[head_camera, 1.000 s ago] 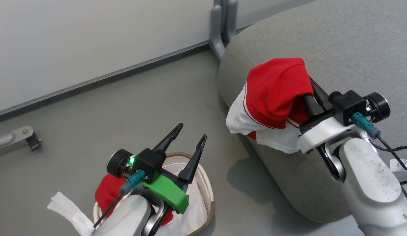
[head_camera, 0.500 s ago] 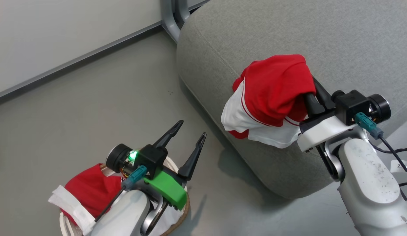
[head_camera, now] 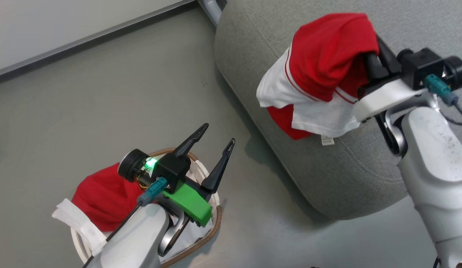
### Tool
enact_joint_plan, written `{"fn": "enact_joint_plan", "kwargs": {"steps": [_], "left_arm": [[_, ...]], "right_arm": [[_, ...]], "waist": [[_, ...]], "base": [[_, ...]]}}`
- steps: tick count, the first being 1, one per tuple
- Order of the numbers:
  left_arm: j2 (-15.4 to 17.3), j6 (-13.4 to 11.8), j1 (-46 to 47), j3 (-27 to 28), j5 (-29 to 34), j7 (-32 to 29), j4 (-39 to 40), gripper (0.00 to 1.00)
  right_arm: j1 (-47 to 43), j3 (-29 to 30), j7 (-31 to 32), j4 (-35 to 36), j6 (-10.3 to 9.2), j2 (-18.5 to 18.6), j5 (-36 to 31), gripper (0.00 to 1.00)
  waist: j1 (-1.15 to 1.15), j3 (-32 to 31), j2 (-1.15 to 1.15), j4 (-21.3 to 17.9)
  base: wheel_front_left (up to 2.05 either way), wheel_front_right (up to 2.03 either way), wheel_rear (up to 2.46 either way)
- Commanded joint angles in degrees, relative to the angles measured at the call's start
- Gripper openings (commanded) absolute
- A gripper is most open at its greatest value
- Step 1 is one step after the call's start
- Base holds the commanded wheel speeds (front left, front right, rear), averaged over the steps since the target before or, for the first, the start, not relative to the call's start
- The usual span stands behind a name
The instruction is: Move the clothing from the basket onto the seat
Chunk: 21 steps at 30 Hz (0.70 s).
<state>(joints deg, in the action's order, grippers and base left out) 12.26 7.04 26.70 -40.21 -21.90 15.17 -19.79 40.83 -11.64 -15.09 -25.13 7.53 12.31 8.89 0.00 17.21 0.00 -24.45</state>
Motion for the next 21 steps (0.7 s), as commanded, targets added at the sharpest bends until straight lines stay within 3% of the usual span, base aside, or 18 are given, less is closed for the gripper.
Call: {"fn": "enact_joint_plan", "kwargs": {"steps": [1, 10, 15, 21], "left_arm": [[0.6, 0.1, 1.2, 0.0, 0.3, -0.1, 0.2, 1.00], [0.7, -0.2, 4.6, -1.0, 1.9, -0.5, 0.8, 1.00], [-0.1, -0.1, 7.1, -2.2, 3.0, -0.8, 1.3, 1.00], [-0.9, -0.1, 9.6, -2.8, 3.6, -0.5, 2.0, 1.00]], "right_arm": [[2.7, 0.1, -0.1, -0.7, -0.08, 1.0, 0.0, 0.00], [19.0, 2.3, 1.2, -6.4, -0.08, 8.8, 0.7, 0.00], [27.2, 3.7, 4.6, -9.0, -0.08, 18.1, -0.5, 0.00], [32.3, 5.3, 8.7, -11.6, -0.08, 25.0, -0.4, 0.00]], "waist": [[0.00, 2.7, 0.00, 2.1], [0.00, 9.6, 0.00, 7.1], [0.00, 13.7, 0.00, 12.3], [0.00, 18.0, 0.00, 16.8]], "base": [[0.00, 0.00, 0.00], [0.00, 0.00, 0.00], [0.00, 0.00, 0.00], [0.00, 0.00, 0.00]]}}
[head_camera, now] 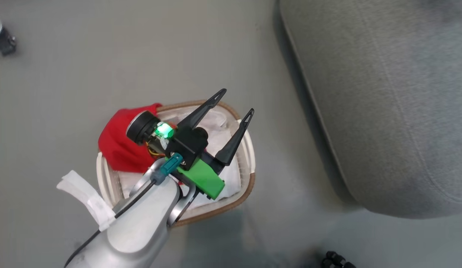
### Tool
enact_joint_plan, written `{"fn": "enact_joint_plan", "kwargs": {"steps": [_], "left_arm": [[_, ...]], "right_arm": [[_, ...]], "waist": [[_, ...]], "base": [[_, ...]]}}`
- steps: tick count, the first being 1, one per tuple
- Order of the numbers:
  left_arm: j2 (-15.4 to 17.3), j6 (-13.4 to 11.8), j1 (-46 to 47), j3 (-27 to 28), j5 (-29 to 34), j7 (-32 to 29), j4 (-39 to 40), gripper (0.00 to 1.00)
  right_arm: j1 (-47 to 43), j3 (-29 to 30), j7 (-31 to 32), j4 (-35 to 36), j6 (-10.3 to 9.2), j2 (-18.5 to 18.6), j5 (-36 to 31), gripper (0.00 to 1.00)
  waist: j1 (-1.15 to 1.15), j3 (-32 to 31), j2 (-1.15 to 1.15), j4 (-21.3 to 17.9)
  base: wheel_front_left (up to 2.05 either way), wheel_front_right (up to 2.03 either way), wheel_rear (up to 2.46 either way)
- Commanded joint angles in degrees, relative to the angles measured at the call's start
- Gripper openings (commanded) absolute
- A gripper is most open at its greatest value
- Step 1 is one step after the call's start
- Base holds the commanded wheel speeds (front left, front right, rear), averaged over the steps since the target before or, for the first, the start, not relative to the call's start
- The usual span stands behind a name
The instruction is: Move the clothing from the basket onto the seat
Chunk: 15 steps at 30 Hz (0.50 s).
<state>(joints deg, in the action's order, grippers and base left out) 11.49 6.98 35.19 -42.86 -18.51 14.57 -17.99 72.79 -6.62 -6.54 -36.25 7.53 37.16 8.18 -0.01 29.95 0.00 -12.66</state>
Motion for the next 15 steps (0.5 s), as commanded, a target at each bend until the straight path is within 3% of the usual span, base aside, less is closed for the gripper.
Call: {"fn": "enact_joint_plan", "kwargs": {"steps": [1, 7, 15], "left_arm": [[-0.3, 0.0, 1.3, -0.4, 0.3, 0.2, 0.5, 1.00], [-0.7, 0.2, 2.6, -2.3, 1.5, 0.4, 0.8, 1.00], [0.2, 0.2, 3.1, -2.7, 1.5, 0.5, 0.9, 1.00]], "right_arm": [[0.5, 0.7, 0.6, -1.1, -0.08, 0.8, 0.4, 0.00], [-2.6, 2.6, 1.0, -7.6, -0.08, 3.1, 0.5, 0.00], [-8.1, 6.1, -1.8, -17.3, -0.08, 0.7, -0.3, 0.00]], "waist": [[0.01, 5.7, 0.00, 5.5], [0.01, 8.3, 0.00, 7.6], [0.01, 9.5, 0.00, 7.7]], "base": [[0.00, 0.00, 0.00], [0.00, 0.00, 0.00], [0.00, 0.00, 0.00]]}}
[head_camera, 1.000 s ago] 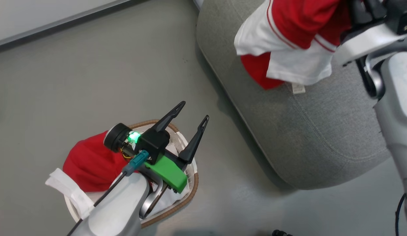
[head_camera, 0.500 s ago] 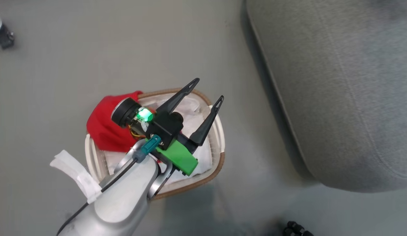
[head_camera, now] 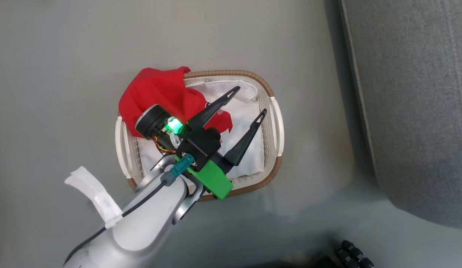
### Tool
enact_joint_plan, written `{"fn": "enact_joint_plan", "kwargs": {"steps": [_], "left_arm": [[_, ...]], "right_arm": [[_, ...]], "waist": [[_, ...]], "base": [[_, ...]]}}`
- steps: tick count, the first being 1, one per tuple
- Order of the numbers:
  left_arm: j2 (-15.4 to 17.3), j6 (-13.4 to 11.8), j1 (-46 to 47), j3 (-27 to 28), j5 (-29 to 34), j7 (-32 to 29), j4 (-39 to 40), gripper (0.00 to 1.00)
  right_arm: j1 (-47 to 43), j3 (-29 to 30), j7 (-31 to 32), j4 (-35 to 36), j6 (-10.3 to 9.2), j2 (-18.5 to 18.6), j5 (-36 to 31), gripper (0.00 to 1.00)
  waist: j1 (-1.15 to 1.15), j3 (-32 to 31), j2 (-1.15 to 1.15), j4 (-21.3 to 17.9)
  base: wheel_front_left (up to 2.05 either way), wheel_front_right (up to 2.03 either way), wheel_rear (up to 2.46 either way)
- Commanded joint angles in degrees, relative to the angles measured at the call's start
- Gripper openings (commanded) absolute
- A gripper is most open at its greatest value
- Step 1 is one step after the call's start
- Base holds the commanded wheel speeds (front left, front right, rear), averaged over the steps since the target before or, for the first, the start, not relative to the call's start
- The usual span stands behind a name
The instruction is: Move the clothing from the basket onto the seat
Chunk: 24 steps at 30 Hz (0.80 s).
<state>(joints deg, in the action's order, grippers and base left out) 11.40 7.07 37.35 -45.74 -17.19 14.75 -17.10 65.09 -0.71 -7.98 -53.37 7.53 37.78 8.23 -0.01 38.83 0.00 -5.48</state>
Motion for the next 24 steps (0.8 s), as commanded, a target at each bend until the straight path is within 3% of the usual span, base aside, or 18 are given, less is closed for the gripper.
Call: {"fn": "enact_joint_plan", "kwargs": {"steps": [1, 3, 4, 5, 6, 7, 17, 24], "left_arm": [[0.4, 0.1, 1.0, 0.2, 0.2, 0.3, 0.0, 1.00], [0.8, -0.1, 1.0, 0.3, 0.0, 0.3, 0.0, 1.00], [0.9, -0.3, 0.9, 0.4, -0.1, 0.3, 0.0, 1.00], [1.0, -0.3, 0.8, 0.4, -0.2, 0.3, 0.0, 1.00], [1.1, -0.4, 0.7, 0.4, -0.3, 0.3, -0.2, 1.00], [1.2, -0.4, 0.5, 0.4, -0.4, 0.3, -0.2, 1.00], [1.8, -1.5, -1.5, 1.9, -2.0, 0.5, 0.0, 1.00], [0.9, -1.8, -3.7, 3.8, -3.5, 0.5, -0.1, 1.00]], "right_arm": [[-0.8, 0.4, -0.7, -1.0, -0.08, -0.2, -0.5, 0.00], [-1.8, 0.6, -1.7, -2.9, -0.08, -1.3, -0.9, 0.00], [-2.0, 1.0, -2.2, -3.8, -0.08, -1.8, -1.1, 0.05], [-2.0, 1.4, -2.7, -4.4, -0.08, -2.2, -1.1, 0.37], [-2.2, 1.8, -3.3, -5.2, -0.08, -3.0, -1.0, 0.85], [-2.5, 2.1, -3.6, -5.8, -0.08, -3.5, -1.1, 1.00], [-5.3, 1.1, -6.2, -7.8, -0.08, -9.1, -0.6, 1.00], [-10.5, -1.8, -6.8, -6.7, -0.08, -11.2, 0.1, 1.00]], "waist": [[0.01, 0.7, 0.00, 0.4], [0.01, 0.7, 0.00, 0.0], [0.01, 0.7, 0.00, -0.2], [0.01, 0.6, 0.00, -0.4], [0.01, 0.3, 0.00, -0.7], [0.01, 0.1, 0.00, -0.8], [0.01, -4.1, 0.00, -3.4], [0.01, -9.4, 0.00, -3.7]], "base": [[0.00, 0.00, 0.00], [0.00, 0.00, 0.00], [0.00, 0.00, 0.00], [0.00, 0.00, 0.00], [0.00, 0.00, 0.00], [0.00, 0.00, 0.00], [0.00, 0.00, 0.00], [0.00, 0.00, 0.00]]}}
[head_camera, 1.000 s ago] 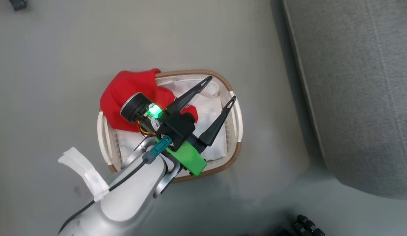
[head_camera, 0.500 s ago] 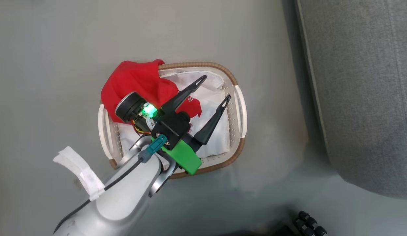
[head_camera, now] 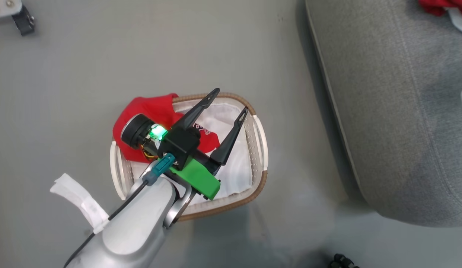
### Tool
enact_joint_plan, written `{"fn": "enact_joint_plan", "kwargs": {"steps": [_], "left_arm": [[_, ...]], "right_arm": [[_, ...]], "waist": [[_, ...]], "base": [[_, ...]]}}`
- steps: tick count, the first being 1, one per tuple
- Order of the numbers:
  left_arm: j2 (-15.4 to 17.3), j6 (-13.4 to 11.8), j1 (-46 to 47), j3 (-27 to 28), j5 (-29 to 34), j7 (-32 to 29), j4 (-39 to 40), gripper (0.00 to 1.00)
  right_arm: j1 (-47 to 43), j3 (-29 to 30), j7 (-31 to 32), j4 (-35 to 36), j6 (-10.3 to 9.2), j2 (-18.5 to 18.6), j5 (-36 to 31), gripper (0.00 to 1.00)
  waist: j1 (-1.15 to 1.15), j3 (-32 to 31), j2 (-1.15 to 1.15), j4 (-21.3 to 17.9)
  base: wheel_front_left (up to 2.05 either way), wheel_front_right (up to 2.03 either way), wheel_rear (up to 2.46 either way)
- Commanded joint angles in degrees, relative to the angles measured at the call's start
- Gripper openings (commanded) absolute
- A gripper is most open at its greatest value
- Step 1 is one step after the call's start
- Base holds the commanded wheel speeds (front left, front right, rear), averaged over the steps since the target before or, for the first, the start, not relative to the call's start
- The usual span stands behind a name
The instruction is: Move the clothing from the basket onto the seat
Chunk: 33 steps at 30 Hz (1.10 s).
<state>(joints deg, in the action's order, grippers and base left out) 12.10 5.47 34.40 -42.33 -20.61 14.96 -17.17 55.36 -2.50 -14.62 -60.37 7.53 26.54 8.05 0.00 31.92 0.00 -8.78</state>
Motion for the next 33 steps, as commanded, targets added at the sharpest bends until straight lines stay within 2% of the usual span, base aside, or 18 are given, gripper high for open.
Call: {"fn": "enact_joint_plan", "kwargs": {"steps": [1, 15, 22, 33], "left_arm": [[0.1, -0.2, -1.2, 0.8, -0.3, 0.3, -0.1, 1.00], [-2.5, -1.0, -11.5, 12.4, -2.0, 0.2, -0.9, 1.00], [-3.3, -0.9, -17.8, 18.8, -1.4, 0.2, -2.1, 1.00], [-5.5, -1.4, -26.4, 28.4, 0.1, 0.2, -1.2, 1.00]], "right_arm": [[-1.4, -0.5, -0.2, 0.5, -0.08, 0.0, 0.2, 1.00], [-5.5, -6.3, -0.5, 4.8, -0.08, -2.9, 2.2, 1.00], [-8.8, -4.4, -0.6, 7.4, -0.08, -6.7, 0.8, 1.00], [-21.9, -0.3, -0.6, 19.5, -0.08, -14.0, -1.5, 1.00]], "waist": [[0.00, -3.3, 0.00, -0.3], [0.00, -17.3, 0.00, 4.1], [0.00, -22.7, 0.00, 6.9], [0.00, -26.6, 0.00, 9.6]], "base": [[0.00, 0.00, 0.00], [0.00, 0.00, 0.00], [0.00, 0.00, 0.00], [0.00, 0.00, 0.00]]}}
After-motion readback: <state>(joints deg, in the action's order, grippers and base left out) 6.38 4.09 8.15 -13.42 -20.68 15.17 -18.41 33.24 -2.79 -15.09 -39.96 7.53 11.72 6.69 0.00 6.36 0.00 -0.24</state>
